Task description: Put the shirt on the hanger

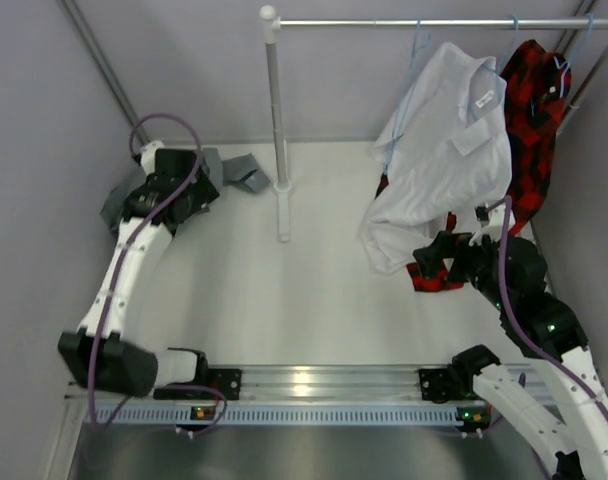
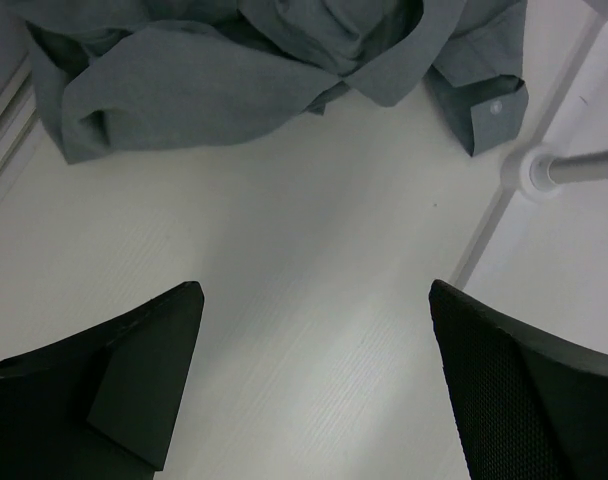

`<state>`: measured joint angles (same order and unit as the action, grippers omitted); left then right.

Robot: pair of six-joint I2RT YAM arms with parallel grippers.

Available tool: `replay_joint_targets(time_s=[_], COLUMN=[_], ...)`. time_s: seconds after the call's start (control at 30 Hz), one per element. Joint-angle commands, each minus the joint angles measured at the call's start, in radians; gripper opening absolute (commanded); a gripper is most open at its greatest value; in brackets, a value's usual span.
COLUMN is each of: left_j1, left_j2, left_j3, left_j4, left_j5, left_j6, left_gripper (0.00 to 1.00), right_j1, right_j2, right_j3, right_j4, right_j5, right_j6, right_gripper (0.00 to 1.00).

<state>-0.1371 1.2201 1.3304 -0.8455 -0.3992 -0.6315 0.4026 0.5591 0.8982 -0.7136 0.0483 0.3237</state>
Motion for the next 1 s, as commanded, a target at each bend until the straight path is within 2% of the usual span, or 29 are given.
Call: replay_joint_targets(time_s=[0.0,0.07,0.13,0.17,0.3,0.43,0.57,0.63,0.67,0.7,0.73,0.8,0.83,0.97], left_j1=[0.007,0.007,0.007,0.007,0.004,0.007,0.007,0.004,0.002,0.002,0.002,-0.007,-0.015,-0.102], left_j2=[0.217,0.376,0.482,0.586,0.827,0.944,0.984,0.993,0.995,0.995,0.995,0.975,0.958,0.828], left_j3=[0.154,0.211,0.326,0.364,0.565,0.638,0.619,0.616,0.615,0.618,0.624,0.638,0.642,0.662], left_j4=[0.106,0.204,0.232,0.264,0.269,0.266,0.269,0.269,0.269,0.269,0.269,0.27,0.27,0.27], left_j5=[-0.075,-0.061,-0.046,-0.035,-0.05,-0.194,-0.257,-0.308,-0.322,-0.325,-0.329,-0.336,-0.349,-0.423], left_j6=[0.021,0.099,0.17,0.206,0.364,0.389,0.38,0.383,0.394,0.397,0.401,0.42,0.429,0.509], left_gripper=[0.98,0.98,0.98,0.98,0.98,0.98,0.97,0.87,0.71,0.71,0.45,0.23,0.01,0.0], right_j1=[-0.013,-0.013,-0.013,-0.011,-0.013,-0.013,-0.013,-0.013,-0.011,-0.013,-0.013,-0.013,-0.011,-0.013], right_j2=[-0.059,-0.085,-0.093,-0.097,-0.106,-0.133,-0.139,-0.128,-0.126,-0.122,-0.119,-0.113,-0.111,-0.1], right_j3=[0.001,0.007,0.018,0.022,0.024,0.001,-0.013,-0.01,-0.007,-0.007,-0.005,-0.005,-0.007,-0.015], right_j4=[0.085,0.085,0.082,0.08,0.06,0.045,0.046,0.046,0.048,0.048,0.048,0.048,0.049,0.06], right_j5=[-0.042,-0.054,-0.106,-0.123,-0.183,-0.183,-0.177,-0.177,-0.183,-0.183,-0.188,-0.188,-0.186,-0.173], right_j6=[-0.008,-0.014,-0.015,-0.017,-0.028,-0.04,-0.051,-0.052,-0.052,-0.052,-0.054,-0.054,-0.052,-0.045], right_gripper=[0.99,0.99,0.99,1.0,0.99,0.99,0.99,0.99,0.99,0.99,0.99,0.99,0.99,0.99])
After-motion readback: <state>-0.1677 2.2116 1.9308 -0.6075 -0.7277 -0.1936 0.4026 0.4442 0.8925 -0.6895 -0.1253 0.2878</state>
